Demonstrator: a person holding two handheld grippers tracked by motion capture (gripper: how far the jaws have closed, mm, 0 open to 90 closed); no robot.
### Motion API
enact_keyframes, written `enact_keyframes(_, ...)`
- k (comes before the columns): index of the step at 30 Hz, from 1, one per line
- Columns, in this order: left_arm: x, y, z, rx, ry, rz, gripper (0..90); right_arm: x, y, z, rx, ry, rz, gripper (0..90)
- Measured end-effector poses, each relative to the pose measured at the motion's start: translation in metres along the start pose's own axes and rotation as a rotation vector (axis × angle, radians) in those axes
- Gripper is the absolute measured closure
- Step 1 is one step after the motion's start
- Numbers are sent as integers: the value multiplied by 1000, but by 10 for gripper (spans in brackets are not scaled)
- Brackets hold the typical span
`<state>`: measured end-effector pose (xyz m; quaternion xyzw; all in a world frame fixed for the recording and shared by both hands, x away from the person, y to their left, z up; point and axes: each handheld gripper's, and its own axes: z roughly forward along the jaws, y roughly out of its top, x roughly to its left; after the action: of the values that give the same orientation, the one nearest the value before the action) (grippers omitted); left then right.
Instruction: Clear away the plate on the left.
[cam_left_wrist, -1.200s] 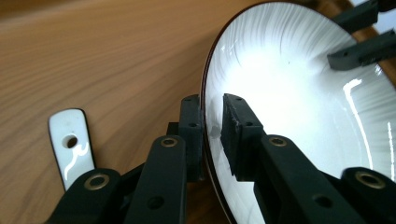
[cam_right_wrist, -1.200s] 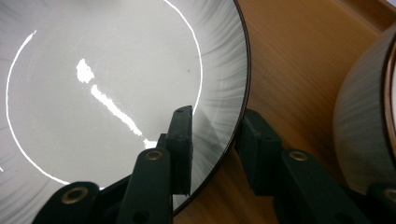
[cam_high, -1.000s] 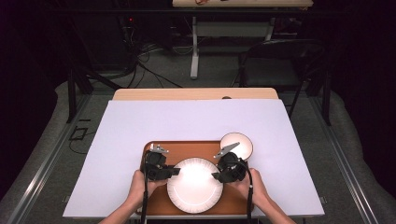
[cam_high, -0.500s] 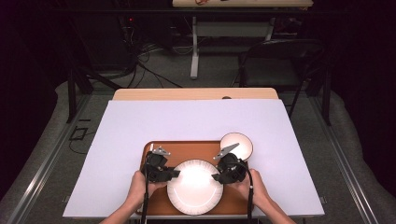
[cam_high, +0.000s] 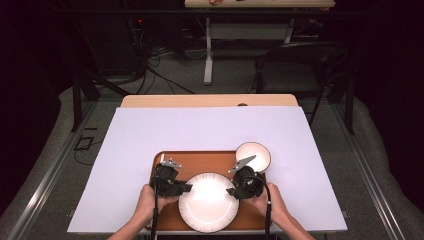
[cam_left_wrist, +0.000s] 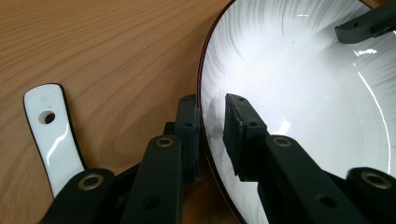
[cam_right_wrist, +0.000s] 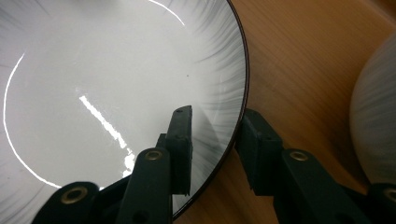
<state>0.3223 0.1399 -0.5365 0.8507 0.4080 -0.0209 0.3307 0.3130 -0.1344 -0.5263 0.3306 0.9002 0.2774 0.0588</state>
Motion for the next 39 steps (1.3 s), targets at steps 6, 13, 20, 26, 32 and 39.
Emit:
enact_keyframes(6, -1, -1, -1, -6, -8, 17, 709, 1, 0, 0, 5, -3, -18, 639)
enact_keyframes(13, 0, 0, -11, -43, 24, 35, 509, 0, 0, -7, -22, -21, -33, 521)
enact_keyframes(20, -5, 1, -28, -70, 85, 132, 318, 3, -2, -24, -66, -69, -63, 358)
enact_keyframes(26, -8, -2, -42, -91, 130, 178, 242, 2, -8, -40, -105, -82, -70, 231)
enact_keyframes(32, -8, -8, -55, -101, 148, 181, 180, -2, -13, -55, -140, -108, -83, 141)
enact_keyframes(39, -7, -16, -70, -129, 176, 195, 156, -9, -20, -74, -166, -146, -85, 56)
